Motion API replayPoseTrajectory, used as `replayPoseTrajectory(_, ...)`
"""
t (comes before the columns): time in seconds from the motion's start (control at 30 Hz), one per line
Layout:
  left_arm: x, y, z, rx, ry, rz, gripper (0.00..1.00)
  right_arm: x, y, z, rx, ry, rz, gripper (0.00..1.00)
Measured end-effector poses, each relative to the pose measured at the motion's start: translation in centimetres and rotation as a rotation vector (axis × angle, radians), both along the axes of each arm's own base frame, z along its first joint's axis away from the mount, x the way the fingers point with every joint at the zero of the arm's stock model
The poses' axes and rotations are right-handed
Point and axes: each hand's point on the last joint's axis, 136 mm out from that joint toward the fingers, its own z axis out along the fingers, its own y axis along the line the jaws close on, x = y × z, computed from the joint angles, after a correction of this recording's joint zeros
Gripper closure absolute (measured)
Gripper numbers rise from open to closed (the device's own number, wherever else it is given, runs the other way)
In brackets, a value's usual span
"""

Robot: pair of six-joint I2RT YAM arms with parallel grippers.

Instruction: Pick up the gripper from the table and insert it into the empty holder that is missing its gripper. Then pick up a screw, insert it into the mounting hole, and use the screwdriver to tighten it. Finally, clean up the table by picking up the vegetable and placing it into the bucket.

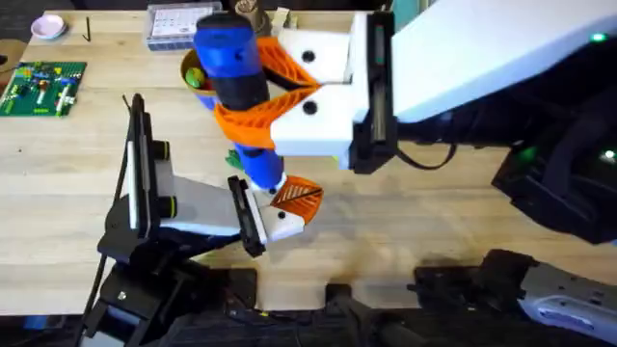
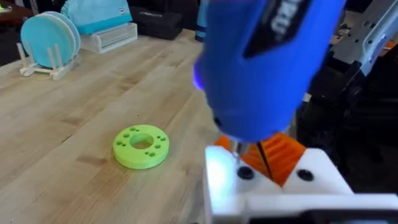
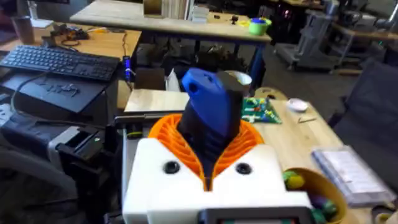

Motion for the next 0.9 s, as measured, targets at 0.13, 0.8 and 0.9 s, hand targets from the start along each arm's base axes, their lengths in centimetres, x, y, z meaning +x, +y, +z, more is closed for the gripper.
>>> replayPoseTrajectory(0.13, 0.0, 0.0, 0.0, 0.0, 0.0, 0.0, 0.997, 0.5, -1.5, 3.0, 0.091, -0.084, -0.039, 0.981)
replayPoseTrajectory(0.8, 0.0, 0.0, 0.0, 0.0, 0.0, 0.0, 0.997, 10.4, -7.5, -3.2, -0.169, 0.005, -0.574, 0.981)
replayPoseTrajectory(0.9, 0.0, 0.0, 0.0, 0.0, 0.0, 0.0, 0.997, 15.3, -10.4, -6.4, -0.287, -0.005, -0.761, 0.981)
